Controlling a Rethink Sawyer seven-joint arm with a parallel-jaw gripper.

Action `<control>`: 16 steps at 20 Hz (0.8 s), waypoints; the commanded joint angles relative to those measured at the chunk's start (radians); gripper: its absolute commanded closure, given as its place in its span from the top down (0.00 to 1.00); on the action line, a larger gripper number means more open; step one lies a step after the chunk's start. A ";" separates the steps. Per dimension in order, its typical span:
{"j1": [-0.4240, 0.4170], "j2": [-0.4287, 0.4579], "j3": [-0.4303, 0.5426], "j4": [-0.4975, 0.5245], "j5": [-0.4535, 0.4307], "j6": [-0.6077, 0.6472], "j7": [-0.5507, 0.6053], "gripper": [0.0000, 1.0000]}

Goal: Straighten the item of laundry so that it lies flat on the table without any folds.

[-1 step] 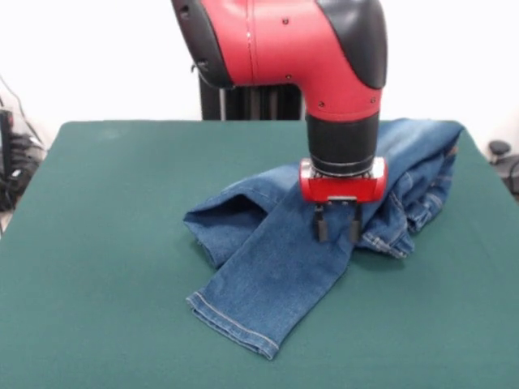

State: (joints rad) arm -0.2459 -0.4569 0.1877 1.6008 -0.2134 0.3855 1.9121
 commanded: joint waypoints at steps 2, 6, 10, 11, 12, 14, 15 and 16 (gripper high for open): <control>0.046 0.030 -0.058 0.071 -0.026 -0.096 0.162 0.00; 0.067 -0.014 -0.080 0.126 0.001 -0.138 0.206 0.00; 0.045 -0.031 -0.054 0.168 0.033 -0.205 0.221 0.00; 0.049 -0.030 -0.059 0.166 0.037 -0.218 0.224 0.00; 0.053 -0.033 -0.064 0.168 0.040 -0.233 0.228 0.00; 0.052 -0.034 -0.062 0.161 0.056 -0.236 0.228 0.00; 0.053 -0.036 -0.060 0.165 0.064 -0.244 0.233 0.00; 0.048 -0.043 -0.051 0.169 0.070 -0.249 0.229 0.00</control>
State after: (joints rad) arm -0.2216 -0.5203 0.1181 1.6890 -0.2020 0.1885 1.9121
